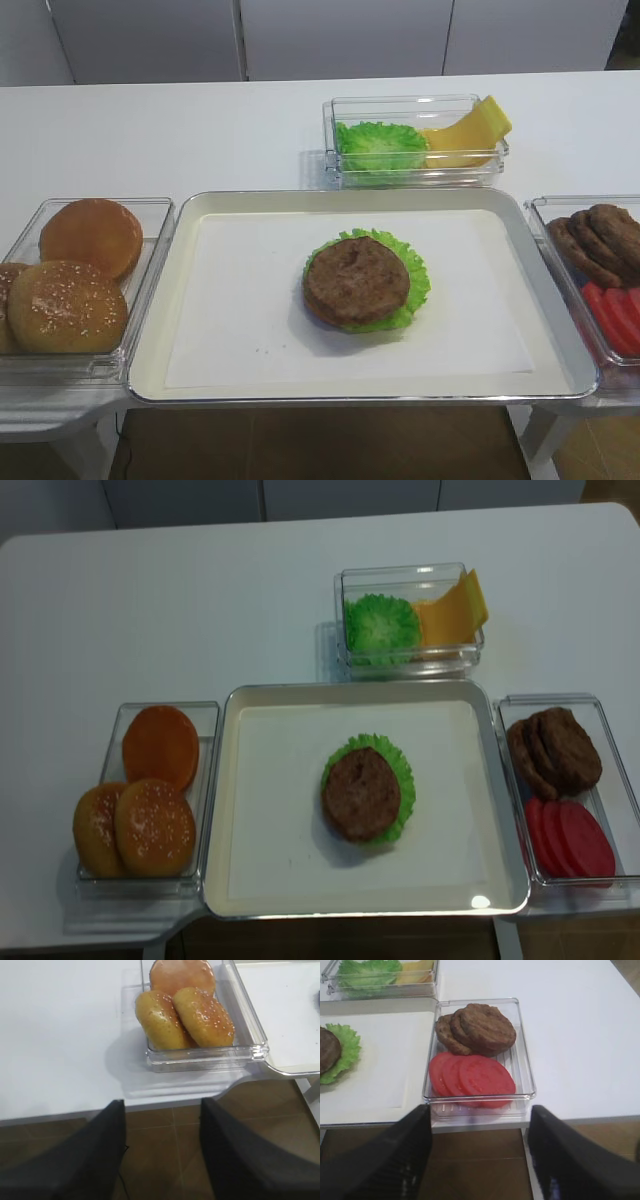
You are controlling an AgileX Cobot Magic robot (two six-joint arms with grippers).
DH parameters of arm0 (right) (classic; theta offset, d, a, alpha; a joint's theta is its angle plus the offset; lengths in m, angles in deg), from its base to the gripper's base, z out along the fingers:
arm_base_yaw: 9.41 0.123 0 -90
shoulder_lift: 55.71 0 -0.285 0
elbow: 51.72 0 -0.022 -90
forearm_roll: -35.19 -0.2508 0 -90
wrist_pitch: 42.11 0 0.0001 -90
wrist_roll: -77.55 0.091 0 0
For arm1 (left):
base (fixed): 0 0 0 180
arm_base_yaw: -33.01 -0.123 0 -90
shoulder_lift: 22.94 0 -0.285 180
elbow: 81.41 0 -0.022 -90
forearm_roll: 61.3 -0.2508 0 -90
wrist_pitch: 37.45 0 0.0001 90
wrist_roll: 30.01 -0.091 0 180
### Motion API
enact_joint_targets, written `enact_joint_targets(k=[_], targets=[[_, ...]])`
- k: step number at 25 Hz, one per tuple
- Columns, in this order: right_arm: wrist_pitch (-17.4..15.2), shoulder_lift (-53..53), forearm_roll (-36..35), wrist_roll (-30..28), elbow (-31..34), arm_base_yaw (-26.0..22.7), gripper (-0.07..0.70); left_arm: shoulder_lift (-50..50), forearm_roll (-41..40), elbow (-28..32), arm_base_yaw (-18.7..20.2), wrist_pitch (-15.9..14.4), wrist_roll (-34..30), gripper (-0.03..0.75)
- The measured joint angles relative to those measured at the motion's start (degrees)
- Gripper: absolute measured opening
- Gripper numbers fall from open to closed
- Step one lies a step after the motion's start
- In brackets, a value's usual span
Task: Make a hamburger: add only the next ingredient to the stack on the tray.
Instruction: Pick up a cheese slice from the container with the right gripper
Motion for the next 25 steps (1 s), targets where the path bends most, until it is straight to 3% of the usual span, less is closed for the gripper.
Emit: enact_joint_targets(k=[7, 17, 25], targets=[[5.51, 13.77, -4.79, 0.18, -3.69, 0.00, 0.455, 0.00, 0.00, 0.00, 0.00, 0.00, 0.00, 0.361], [15.52, 41.85, -8.53, 0.07, -14.57, 0.00, 0.449, 0.00, 0.00, 0.00, 0.00, 0.00, 0.00, 0.361], [17.57, 61.75, -8.72, -0.78, -26.67, 0.08, 0.449, 0.00, 0.00, 0.00, 0.00, 0.00, 0.00, 0.361]])
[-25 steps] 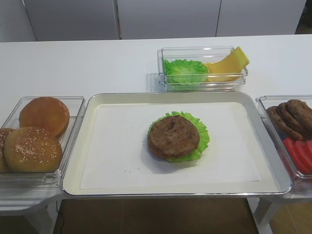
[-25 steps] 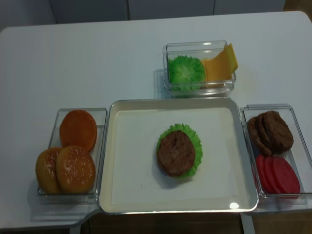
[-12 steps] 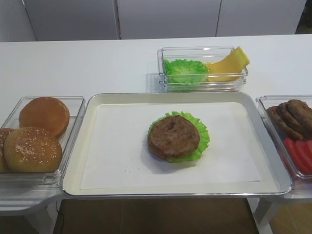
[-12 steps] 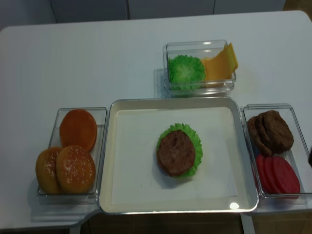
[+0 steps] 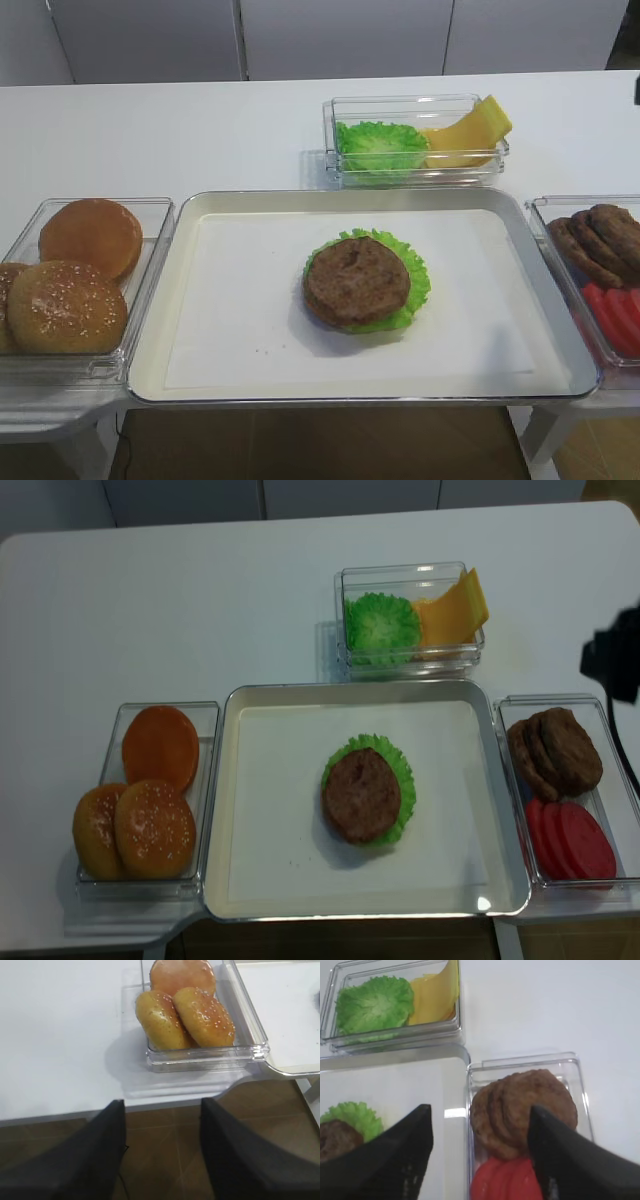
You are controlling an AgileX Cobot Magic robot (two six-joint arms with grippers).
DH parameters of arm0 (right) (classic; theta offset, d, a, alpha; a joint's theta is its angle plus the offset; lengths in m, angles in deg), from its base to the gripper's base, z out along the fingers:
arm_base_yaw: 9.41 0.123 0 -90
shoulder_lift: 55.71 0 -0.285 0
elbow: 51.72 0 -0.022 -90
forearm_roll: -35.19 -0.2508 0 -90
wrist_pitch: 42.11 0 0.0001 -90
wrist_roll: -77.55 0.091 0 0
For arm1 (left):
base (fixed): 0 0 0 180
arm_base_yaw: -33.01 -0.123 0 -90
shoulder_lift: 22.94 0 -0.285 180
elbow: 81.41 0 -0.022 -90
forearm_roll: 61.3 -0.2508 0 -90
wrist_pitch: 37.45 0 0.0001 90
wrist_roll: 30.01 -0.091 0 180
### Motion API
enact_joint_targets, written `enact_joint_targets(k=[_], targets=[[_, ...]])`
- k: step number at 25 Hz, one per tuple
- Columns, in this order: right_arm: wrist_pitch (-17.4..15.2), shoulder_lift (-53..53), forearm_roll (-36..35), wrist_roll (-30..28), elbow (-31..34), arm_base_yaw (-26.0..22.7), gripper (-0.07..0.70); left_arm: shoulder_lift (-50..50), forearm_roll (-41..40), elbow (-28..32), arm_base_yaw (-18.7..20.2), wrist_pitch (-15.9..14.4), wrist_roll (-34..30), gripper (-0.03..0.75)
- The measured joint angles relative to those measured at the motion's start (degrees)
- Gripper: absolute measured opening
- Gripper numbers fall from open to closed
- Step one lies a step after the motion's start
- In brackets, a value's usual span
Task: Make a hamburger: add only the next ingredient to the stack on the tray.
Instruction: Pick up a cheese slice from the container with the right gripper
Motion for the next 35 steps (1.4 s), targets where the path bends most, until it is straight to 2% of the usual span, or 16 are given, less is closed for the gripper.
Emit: enact_joint_targets(k=[5, 11, 16, 19, 24, 35], targets=[[-1.34, 14.43, -0.15, -0.77, -11.29, 0.00, 0.449, 0.00, 0.00, 0.00, 0.00, 0.00, 0.00, 0.361], [-4.86, 30.61, -6.45, -6.81, -24.35, 0.00, 0.449, 0.00, 0.00, 0.00, 0.00, 0.00, 0.00, 0.361], [-5.98, 40.51, -8.73, -10.05, -32.35, 0.00, 0.449, 0.00, 0.00, 0.00, 0.00, 0.00, 0.00, 0.361], [-6.09, 44.18, -9.46, -11.46, -35.20, 0.00, 0.434, 0.00, 0.00, 0.00, 0.00, 0.00, 0.00, 0.361], [-5.97, 48.94, -9.26, -12.04, -38.31, 0.00, 0.356, 0.00, 0.00, 0.00, 0.00, 0.00, 0.00, 0.361], [-5.73, 51.49, -10.86, -12.91, -38.64, 0.00, 0.232, 0.00, 0.00, 0.00, 0.00, 0.00, 0.00, 0.361]])
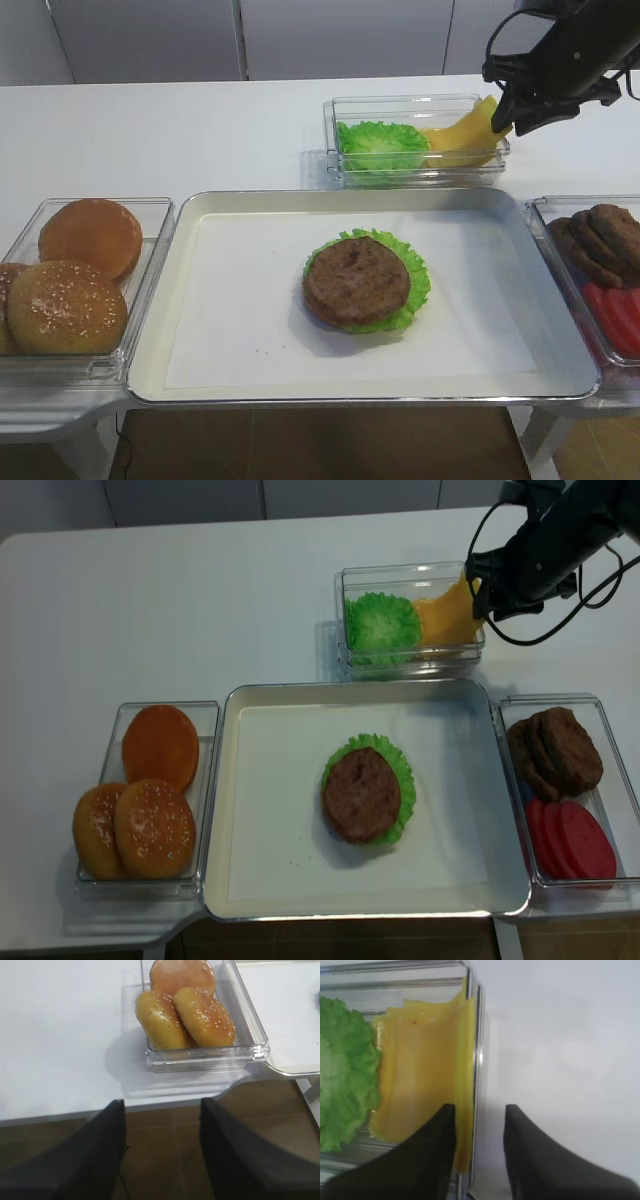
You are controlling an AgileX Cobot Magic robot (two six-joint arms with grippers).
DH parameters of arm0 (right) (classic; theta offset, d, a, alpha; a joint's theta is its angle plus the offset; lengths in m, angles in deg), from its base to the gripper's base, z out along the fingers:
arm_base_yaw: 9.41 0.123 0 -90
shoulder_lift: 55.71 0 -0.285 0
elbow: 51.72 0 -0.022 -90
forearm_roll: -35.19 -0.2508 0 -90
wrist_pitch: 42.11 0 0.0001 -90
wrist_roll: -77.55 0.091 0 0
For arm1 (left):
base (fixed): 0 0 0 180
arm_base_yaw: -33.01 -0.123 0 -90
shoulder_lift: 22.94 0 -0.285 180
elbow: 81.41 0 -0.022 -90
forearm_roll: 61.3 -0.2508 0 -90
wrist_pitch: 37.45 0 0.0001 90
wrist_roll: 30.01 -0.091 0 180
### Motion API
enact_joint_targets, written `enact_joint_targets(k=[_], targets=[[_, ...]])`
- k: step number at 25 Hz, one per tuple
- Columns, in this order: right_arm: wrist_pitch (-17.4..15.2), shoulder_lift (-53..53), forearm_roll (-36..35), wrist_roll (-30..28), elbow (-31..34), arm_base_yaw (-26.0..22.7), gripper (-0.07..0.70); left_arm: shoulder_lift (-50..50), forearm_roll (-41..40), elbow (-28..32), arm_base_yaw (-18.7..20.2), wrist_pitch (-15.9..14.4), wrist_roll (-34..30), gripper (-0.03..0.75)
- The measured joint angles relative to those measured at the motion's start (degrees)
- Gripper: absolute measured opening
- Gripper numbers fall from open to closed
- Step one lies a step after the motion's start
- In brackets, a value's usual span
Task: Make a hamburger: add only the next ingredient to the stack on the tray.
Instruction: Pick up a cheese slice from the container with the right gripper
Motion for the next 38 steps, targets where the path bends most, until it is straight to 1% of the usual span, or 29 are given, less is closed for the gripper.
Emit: enact_joint_targets(k=[14, 22, 33, 38], targets=[[-0.70, 0.00, -1.69, -0.96, 0.00, 0.00, 0.108, 0.00, 0.00, 0.00, 0.00, 0.00, 0.00, 0.361], [-1.00, -0.31, -1.92, -1.55, 0.00, 0.00, 0.012, 0.00, 0.00, 0.00, 0.00, 0.00, 0.00, 0.361], [-1.44, -0.80, -1.96, -1.99, 0.00, 0.00, 0.006, 0.00, 0.00, 0.00, 0.00, 0.00, 0.00, 0.361], [-1.77, -2.61, -1.96, -1.99, 0.00, 0.00, 0.006, 0.00, 0.00, 0.00, 0.00, 0.00, 0.00, 0.361]])
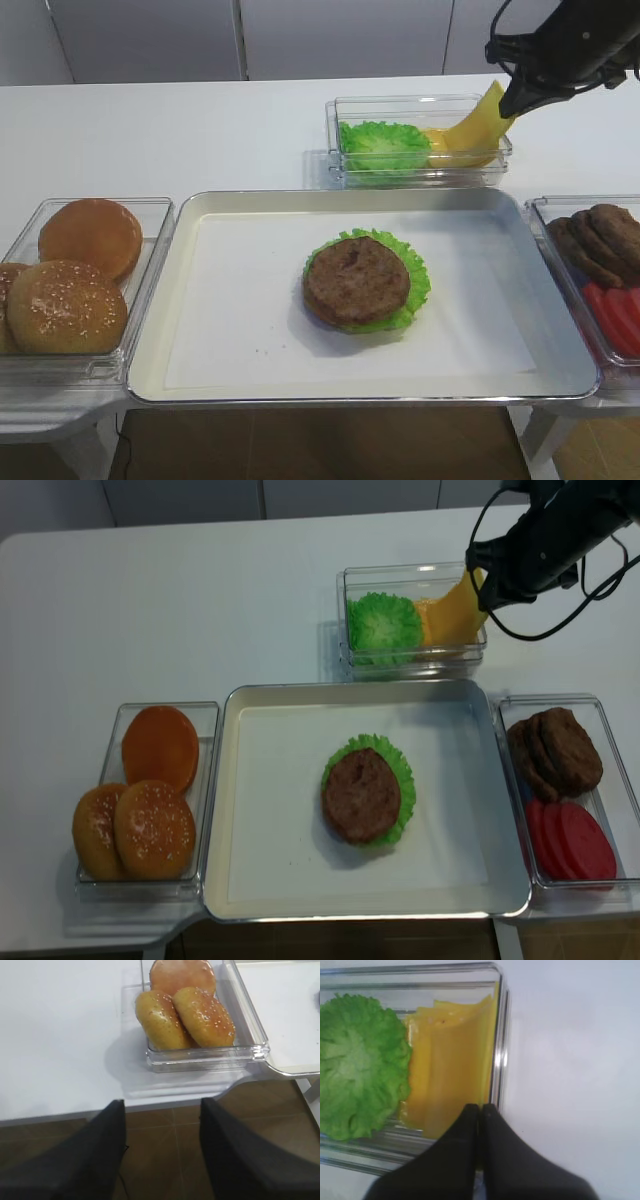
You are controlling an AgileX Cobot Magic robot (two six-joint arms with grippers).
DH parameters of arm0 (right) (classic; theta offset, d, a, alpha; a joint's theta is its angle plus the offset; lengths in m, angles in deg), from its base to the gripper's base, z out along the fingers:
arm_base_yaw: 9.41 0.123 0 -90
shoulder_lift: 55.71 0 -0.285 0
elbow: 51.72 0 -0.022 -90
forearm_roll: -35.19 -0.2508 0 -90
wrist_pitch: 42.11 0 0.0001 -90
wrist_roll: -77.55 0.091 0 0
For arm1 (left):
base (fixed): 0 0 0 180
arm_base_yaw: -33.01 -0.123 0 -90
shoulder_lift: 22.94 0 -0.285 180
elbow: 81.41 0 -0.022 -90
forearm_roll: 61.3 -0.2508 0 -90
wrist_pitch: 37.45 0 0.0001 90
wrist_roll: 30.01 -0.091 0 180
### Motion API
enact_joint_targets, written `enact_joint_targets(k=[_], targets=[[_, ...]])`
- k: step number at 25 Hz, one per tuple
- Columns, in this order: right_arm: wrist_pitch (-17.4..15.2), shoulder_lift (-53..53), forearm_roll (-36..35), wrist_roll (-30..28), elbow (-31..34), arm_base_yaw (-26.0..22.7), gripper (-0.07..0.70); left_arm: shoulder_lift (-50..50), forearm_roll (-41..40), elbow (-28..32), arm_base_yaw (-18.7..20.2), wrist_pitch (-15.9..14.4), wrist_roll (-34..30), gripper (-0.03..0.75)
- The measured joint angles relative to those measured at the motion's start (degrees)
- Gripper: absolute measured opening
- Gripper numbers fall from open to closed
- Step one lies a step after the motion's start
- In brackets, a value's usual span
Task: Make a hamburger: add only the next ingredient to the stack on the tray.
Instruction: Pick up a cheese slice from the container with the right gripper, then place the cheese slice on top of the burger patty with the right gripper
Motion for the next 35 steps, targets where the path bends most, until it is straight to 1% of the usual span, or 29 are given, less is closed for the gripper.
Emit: enact_joint_targets(k=[2, 6, 13, 16, 19, 26, 29, 32, 35], targets=[[-0.44, -1.01, -0.53, -0.68, 0.00, 0.00, 0.006, 0.00, 0.00, 0.00, 0.00, 0.00, 0.00, 0.361], [-3.38, -3.41, -2.29, -3.03, 0.00, 0.05, 0.006, 0.00, 0.00, 0.00, 0.00, 0.00, 0.00, 0.361], [-7.15, -10.10, -3.30, -3.43, 0.76, 0.05, 0.006, 0.00, 0.00, 0.00, 0.00, 0.00, 0.00, 0.361], [-7.91, -14.53, -4.32, -3.57, 4.29, 0.05, 0.006, 0.00, 0.00, 0.00, 0.00, 0.00, 0.00, 0.361], [-8.00, -19.18, -5.63, -4.30, 9.77, 0.05, 0.006, 0.00, 0.00, 0.00, 0.00, 0.00, 0.00, 0.361], [-7.88, -29.36, -11.59, -6.70, 21.64, 0.30, 0.006, 0.00, 0.00, 0.00, 0.00, 0.00, 0.00, 0.360], [-7.88, -31.93, -11.99, -6.90, 25.75, 2.68, 0.005, 0.00, 0.00, 0.00, 0.00, 0.00, 0.00, 0.360], [-7.88, -32.66, -12.11, -7.20, 28.71, 7.23, 0.005, 0.00, 0.00, 0.00, 0.00, 0.00, 0.00, 0.360], [-5.25, -32.66, -12.37, -7.20, 30.40, 12.83, 0.006, 0.00, 0.00, 0.00, 0.00, 0.00, 0.00, 0.360]])
